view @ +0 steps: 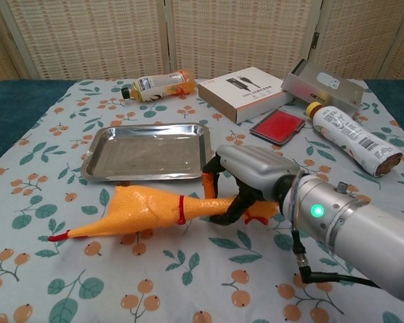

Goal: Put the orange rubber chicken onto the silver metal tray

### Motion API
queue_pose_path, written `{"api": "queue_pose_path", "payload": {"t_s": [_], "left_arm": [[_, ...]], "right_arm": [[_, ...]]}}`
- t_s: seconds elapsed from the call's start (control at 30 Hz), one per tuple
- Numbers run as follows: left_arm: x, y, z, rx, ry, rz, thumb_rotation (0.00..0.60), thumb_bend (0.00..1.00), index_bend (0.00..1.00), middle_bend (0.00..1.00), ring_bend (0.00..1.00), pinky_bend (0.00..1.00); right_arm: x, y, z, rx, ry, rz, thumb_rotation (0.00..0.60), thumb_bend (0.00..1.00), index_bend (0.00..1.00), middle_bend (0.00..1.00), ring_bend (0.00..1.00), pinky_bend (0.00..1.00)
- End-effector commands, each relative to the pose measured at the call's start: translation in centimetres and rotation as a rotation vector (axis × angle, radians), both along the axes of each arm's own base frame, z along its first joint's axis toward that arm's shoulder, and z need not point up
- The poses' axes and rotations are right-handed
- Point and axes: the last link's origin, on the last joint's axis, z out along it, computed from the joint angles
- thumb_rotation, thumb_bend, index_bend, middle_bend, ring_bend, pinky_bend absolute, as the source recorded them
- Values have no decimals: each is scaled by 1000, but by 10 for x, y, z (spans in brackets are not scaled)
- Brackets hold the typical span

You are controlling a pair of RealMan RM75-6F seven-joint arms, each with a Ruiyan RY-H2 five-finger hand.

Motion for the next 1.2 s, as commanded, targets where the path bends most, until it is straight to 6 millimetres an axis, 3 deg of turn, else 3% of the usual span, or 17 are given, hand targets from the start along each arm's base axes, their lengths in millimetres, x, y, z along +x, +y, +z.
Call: {"api": "queue_pose_path", "payload": {"t_s": [0.03,0.13,0.23,0.67,0.9,1.2], "left_arm": [[5,2,-3,-2,-43,-53,600,455,0,0,37,73],[10,2,-8,-22,-95,-142,600,423,0,0,49,87],[12,-1,-14,-84,-139,-176,600,407,0,0,49,95],[44,1,-40,-304,-266,-253,600,371,0,0,0,117],[82,27,-72,-313,-240,-257,600,340,0,0,0,87],[113,50,-97,-292,-170,-243,600,336,0,0,0,76]], "right_arm": [[-1,-3,7,-2,-29,12,600,196,914,616,670,928],[-2,-6,12,11,-51,26,600,198,933,675,754,997],[-2,-10,17,34,-76,32,600,201,937,694,797,1000],[8,-24,31,78,-245,-24,600,201,947,708,810,1000],[31,-27,23,85,-257,-45,600,201,951,710,810,1000],[63,-26,5,103,-261,-78,600,201,954,711,810,1000]]}}
